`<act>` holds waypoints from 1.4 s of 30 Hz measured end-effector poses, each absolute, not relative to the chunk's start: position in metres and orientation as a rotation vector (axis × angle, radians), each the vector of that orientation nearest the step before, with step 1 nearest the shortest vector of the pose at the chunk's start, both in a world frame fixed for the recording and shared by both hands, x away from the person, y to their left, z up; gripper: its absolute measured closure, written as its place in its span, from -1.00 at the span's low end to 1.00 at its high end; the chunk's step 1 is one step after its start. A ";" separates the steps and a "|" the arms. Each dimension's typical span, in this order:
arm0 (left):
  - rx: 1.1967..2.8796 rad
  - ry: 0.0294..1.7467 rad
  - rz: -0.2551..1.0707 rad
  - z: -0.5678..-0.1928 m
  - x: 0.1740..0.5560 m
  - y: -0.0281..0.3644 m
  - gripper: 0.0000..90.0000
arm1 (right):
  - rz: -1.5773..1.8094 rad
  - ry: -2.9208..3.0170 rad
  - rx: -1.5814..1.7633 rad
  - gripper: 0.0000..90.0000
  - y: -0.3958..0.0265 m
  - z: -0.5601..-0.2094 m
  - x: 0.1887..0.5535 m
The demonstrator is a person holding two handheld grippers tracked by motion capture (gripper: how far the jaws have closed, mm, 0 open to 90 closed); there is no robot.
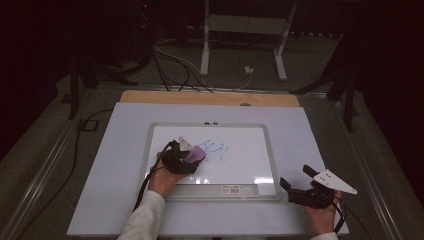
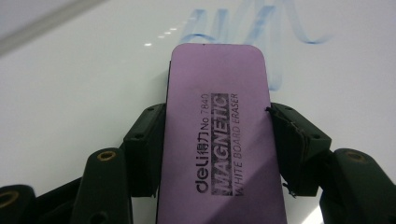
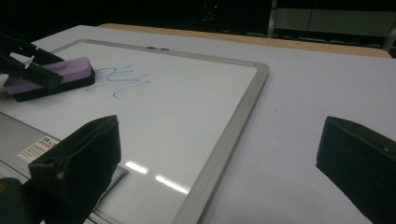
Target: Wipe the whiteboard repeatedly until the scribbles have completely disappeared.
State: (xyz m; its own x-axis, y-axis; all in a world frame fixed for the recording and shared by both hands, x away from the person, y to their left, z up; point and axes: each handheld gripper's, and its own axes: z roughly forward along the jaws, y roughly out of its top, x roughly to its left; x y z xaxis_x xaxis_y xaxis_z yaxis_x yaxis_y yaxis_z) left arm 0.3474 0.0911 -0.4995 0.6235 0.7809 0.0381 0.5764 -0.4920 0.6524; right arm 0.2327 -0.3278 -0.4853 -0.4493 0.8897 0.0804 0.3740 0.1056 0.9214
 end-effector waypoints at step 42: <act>2.230 1.205 0.595 -0.498 0.371 0.096 -0.07 | 1.330 1.880 1.231 -1.00 -0.328 -0.485 0.233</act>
